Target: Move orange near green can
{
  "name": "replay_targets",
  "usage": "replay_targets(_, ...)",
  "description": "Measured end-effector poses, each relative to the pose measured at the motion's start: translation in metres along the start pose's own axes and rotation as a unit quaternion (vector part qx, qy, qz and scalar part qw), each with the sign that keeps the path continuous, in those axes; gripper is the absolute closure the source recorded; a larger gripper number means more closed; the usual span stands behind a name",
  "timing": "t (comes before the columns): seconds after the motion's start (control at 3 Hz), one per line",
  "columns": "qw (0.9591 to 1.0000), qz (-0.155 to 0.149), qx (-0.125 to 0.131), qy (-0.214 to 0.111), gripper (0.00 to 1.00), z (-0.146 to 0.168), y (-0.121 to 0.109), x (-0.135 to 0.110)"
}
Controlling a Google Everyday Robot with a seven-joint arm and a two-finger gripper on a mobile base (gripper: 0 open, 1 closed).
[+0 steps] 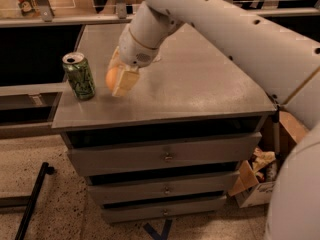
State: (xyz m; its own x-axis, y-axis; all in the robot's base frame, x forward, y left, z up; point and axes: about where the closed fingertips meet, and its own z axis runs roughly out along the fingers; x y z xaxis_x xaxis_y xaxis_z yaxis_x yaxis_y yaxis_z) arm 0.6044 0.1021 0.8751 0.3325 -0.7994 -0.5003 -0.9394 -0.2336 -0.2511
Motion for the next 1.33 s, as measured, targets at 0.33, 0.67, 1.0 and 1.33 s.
replay_targets(0.33,0.9999,0.001,-0.009,-0.008,1.00,0.015,-0.012,-0.015)
replay_targets(0.67,0.9997,0.005,-0.019,-0.017,0.82,0.027,-0.017,-0.023)
replay_targets(1.0,0.9993,0.010,-0.023,-0.029,0.59,0.035,-0.021,-0.028)
replay_targets(1.33,0.9989,0.017,-0.023,-0.038,0.36,0.042,-0.024,-0.024)
